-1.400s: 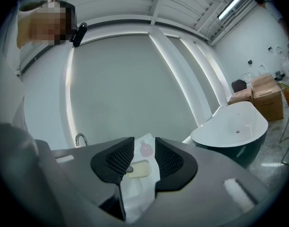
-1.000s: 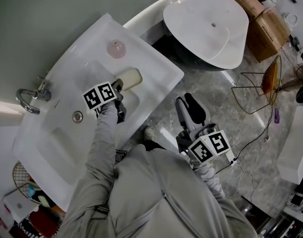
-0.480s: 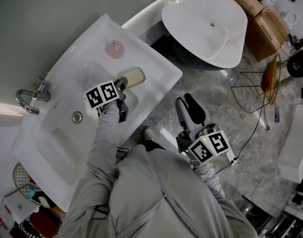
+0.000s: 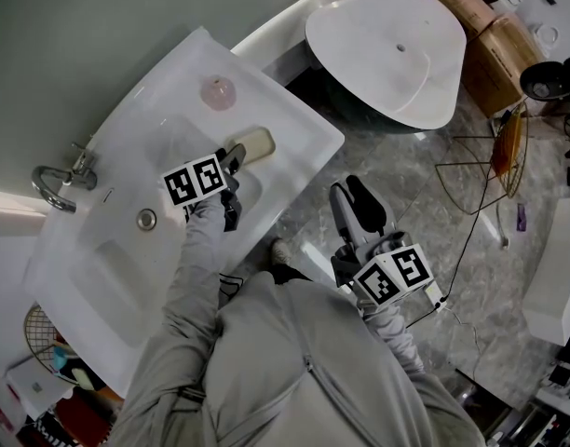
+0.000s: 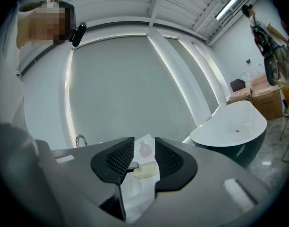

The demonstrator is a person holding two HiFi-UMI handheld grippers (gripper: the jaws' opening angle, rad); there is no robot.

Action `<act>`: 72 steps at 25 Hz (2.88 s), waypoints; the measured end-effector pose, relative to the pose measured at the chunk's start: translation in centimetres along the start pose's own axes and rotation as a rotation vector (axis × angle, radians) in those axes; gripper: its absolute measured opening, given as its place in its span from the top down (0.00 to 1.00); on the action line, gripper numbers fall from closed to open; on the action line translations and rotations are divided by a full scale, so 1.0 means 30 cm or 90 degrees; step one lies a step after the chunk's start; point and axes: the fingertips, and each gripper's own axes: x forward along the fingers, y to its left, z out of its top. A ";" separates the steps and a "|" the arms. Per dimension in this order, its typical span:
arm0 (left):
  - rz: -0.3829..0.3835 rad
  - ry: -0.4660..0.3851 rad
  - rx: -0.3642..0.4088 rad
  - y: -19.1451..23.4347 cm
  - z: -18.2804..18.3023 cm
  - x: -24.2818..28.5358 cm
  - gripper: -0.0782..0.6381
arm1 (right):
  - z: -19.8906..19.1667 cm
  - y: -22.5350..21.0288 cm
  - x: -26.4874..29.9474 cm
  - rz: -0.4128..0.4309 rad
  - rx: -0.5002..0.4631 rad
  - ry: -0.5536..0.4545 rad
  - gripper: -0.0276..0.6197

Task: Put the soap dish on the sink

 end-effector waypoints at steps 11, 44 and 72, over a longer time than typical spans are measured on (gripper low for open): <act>-0.015 -0.135 0.175 -0.113 0.150 -0.229 0.53 | 0.020 0.065 0.033 0.041 -0.021 0.001 0.75; 0.058 -0.493 0.435 -0.316 0.255 -0.970 0.53 | 0.080 0.356 0.124 0.115 -0.108 -0.043 0.75; 0.024 -0.487 0.431 -0.292 0.207 -1.038 0.53 | 0.066 0.419 0.042 0.046 -0.141 -0.051 0.75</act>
